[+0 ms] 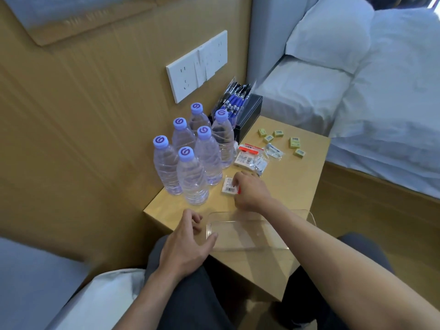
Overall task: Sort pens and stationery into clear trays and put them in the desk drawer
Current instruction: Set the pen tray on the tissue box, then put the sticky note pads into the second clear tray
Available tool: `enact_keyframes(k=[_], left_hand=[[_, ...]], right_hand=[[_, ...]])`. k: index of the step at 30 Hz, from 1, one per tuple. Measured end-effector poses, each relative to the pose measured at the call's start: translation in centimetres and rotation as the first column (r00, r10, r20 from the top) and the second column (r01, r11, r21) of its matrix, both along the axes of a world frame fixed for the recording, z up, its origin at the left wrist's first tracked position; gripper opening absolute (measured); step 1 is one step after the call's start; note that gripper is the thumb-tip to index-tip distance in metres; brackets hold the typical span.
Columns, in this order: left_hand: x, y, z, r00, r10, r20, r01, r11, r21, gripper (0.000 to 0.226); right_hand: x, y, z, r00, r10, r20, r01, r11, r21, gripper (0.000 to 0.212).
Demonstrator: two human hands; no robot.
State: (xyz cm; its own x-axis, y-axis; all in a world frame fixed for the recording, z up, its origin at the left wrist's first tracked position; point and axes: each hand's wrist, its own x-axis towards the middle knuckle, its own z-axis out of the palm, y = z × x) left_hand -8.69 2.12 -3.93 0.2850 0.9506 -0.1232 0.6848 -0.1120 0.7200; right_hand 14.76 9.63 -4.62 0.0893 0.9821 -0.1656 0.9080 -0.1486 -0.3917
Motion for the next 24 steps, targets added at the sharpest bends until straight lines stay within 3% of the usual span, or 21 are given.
enact_keyframes(k=[5, 9, 13, 15, 19, 21, 24], left_hand=[[-0.1, -0.6, 0.4, 0.998, -0.037, -0.049, 0.039, 0.998, 0.046, 0.055], [0.2, -1.1, 0.7, 0.993, -0.091, -0.070, 0.102, 0.980, 0.169, 0.063], [0.6, -1.3, 0.6, 0.997, -0.073, -0.027, 0.077, 0.969, 0.236, 0.066], [0.6, -1.4, 0.5, 0.997, -0.080, -0.015, 0.082, 0.967, 0.241, 0.068], [0.5, -1.5, 0.3, 0.991, -0.133, -0.025, 0.135, 0.962, 0.237, 0.077], [0.5, -1.4, 0.2, 0.982, -0.180, -0.064, 0.190, 0.953, 0.235, 0.087], [0.4, -1.3, 0.1, 0.968, -0.232, -0.091, 0.247, 0.940, 0.235, 0.094]], right_hand=[[0.8, -1.8, 1.6, 0.986, -0.010, -0.165, 0.028, 0.993, 0.111, 0.032], [0.7, -4.9, 4.2, 0.962, 0.029, -0.270, 0.018, 0.985, 0.173, 0.026], [-0.5, -7.8, 5.2, 0.845, -0.047, -0.533, 0.084, 0.995, 0.046, 0.014], [-1.2, -9.0, 5.0, 0.769, -0.122, -0.627, 0.088, 0.992, -0.085, 0.023], [-1.6, -9.8, 4.5, 0.694, -0.215, -0.688, 0.131, 0.976, -0.173, 0.025], [-1.8, -9.7, 4.8, 0.696, -0.208, -0.687, 0.120, 0.977, -0.174, 0.015], [-2.1, -9.5, 5.0, 0.737, -0.192, -0.647, 0.077, 0.976, -0.202, 0.017]])
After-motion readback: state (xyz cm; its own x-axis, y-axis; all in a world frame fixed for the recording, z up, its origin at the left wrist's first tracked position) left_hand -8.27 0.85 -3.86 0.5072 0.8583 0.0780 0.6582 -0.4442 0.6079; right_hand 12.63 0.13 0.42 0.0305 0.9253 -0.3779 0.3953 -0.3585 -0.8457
